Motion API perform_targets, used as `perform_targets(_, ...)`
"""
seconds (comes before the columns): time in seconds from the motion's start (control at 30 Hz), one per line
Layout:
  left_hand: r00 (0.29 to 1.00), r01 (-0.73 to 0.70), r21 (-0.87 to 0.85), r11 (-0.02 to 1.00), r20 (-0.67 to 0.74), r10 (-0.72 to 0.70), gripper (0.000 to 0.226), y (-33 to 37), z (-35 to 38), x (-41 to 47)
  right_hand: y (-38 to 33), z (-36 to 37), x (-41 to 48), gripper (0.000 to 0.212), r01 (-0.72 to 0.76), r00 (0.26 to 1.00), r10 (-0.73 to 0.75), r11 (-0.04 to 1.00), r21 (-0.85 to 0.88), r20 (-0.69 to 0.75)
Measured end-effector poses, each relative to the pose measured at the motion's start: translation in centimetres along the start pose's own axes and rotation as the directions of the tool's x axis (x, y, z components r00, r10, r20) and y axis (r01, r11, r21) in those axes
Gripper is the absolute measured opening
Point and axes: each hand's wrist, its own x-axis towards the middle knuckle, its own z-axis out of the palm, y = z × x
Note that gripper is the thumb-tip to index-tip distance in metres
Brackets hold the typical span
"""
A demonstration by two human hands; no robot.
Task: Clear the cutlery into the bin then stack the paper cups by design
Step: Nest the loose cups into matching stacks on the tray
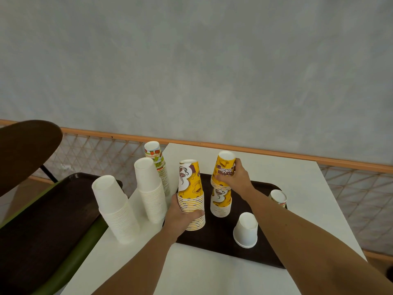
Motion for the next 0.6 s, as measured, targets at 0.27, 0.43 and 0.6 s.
perform_targets(0.27, 1.000, -0.015, -0.002, 1.000, 0.018, 0.015, 0.086, 0.4, 0.0, 0.2, -0.8, 0.0, -0.4, 0.071, -0.018, 0.999, 0.019, 0.998, -0.055, 0.027)
perform_targets(0.43, 0.999, -0.026, 0.009, 1.000, 0.023, 0.026, 0.087, 1.1, 0.3, 0.1, -3.2, 0.2, -1.0, 0.047, 0.146, 0.987, -0.144, 0.989, 0.020, -0.065)
perform_targets(0.6, 0.997, -0.059, 0.005, 0.998, 0.049, 0.059, 0.087, 1.9, 0.3, -0.5, -5.3, 1.1, -2.9, 0.073, 0.053, 0.960, -0.058, 0.998, 0.027, 0.275)
